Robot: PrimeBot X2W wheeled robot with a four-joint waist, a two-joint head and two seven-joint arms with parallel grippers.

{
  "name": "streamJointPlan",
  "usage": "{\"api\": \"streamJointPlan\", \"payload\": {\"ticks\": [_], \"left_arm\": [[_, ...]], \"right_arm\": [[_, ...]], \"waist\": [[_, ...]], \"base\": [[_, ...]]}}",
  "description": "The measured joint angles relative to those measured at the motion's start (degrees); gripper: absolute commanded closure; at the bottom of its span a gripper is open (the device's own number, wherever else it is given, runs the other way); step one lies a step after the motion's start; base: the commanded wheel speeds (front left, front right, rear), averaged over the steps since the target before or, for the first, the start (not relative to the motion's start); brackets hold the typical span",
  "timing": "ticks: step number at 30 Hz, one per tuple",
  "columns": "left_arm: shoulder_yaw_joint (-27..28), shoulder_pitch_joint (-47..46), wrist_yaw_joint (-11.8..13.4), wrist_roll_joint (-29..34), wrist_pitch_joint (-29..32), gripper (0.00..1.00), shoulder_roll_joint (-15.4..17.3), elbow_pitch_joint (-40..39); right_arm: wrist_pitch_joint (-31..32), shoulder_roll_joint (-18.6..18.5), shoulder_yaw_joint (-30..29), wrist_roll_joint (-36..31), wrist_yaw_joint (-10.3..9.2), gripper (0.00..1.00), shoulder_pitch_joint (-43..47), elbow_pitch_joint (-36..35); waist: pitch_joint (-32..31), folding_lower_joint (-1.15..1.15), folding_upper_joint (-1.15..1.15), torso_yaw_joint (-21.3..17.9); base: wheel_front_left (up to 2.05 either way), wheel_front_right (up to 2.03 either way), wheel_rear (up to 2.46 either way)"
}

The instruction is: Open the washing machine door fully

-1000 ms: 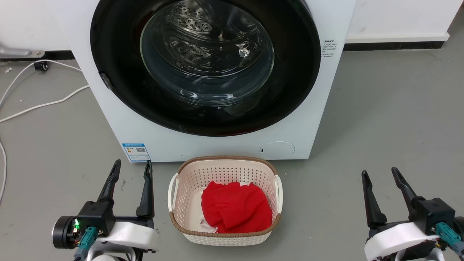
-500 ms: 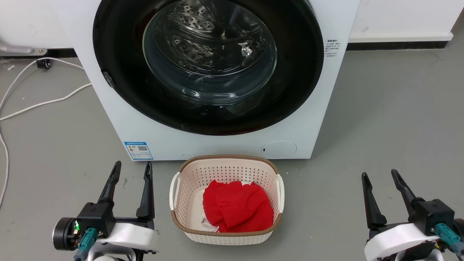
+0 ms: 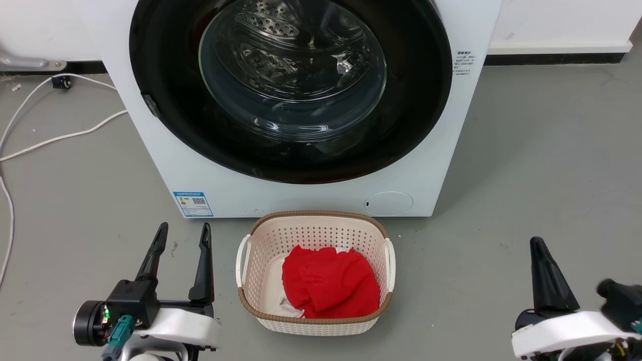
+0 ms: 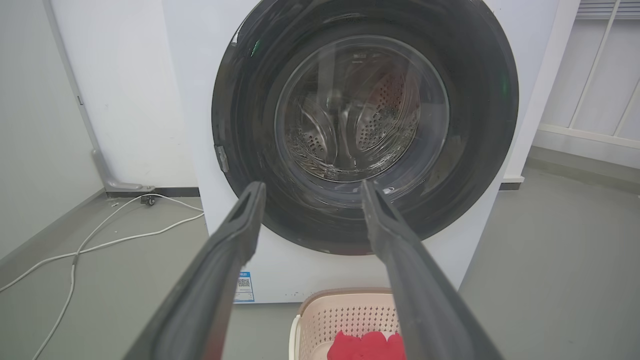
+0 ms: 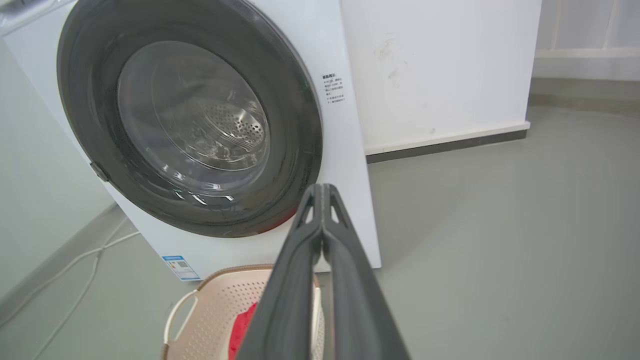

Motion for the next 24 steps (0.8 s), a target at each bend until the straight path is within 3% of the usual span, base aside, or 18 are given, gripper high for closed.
{"api": "streamJointPlan", "payload": {"ticks": [2,9,12,16,19,24], "left_arm": [[0.1,0.0,0.0,0.0,0.0,0.0,0.0,0.0],[0.5,-0.1,0.0,-0.3,0.0,0.0,-0.1,-0.2],[0.8,-0.3,0.0,-0.6,0.0,0.0,-0.1,-0.4],[1.1,-0.9,0.0,-0.8,0.0,0.0,-0.1,-0.7],[1.3,-1.8,0.0,-1.1,0.0,0.0,-0.1,-1.1],[1.4,-3.6,-0.3,-1.5,0.0,0.0,-0.1,-1.4]], "right_arm": [[-0.9,0.0,0.2,10.7,0.0,1.0,0.0,1.5],[-3.8,0.1,3.2,58.7,-0.01,1.0,-4.4,4.8],[-4.0,0.1,2.2,71.6,-0.01,1.0,-7.8,5.4],[-1.2,-0.5,-1.0,78.9,-0.01,1.0,-14.0,9.2],[1.3,-3.3,-3.0,83.0,-0.01,1.0,-20.4,14.2],[6.6,-8.2,-1.1,85.7,-0.01,1.0,-32.5,24.1]], "waist": [[0.0,0.0,0.0,0.1],[0.1,0.0,0.0,0.2],[0.6,0.0,0.0,0.1],[1.4,0.0,0.0,-0.1],[2.5,0.0,0.0,-0.1],[4.5,0.0,0.0,0.2]], "base": [[0.0,0.0,0.0],[0.0,0.0,0.0],[0.0,0.0,0.0],[0.0,0.0,0.0],[0.0,0.0,0.0],[0.0,0.0,0.0]]}}
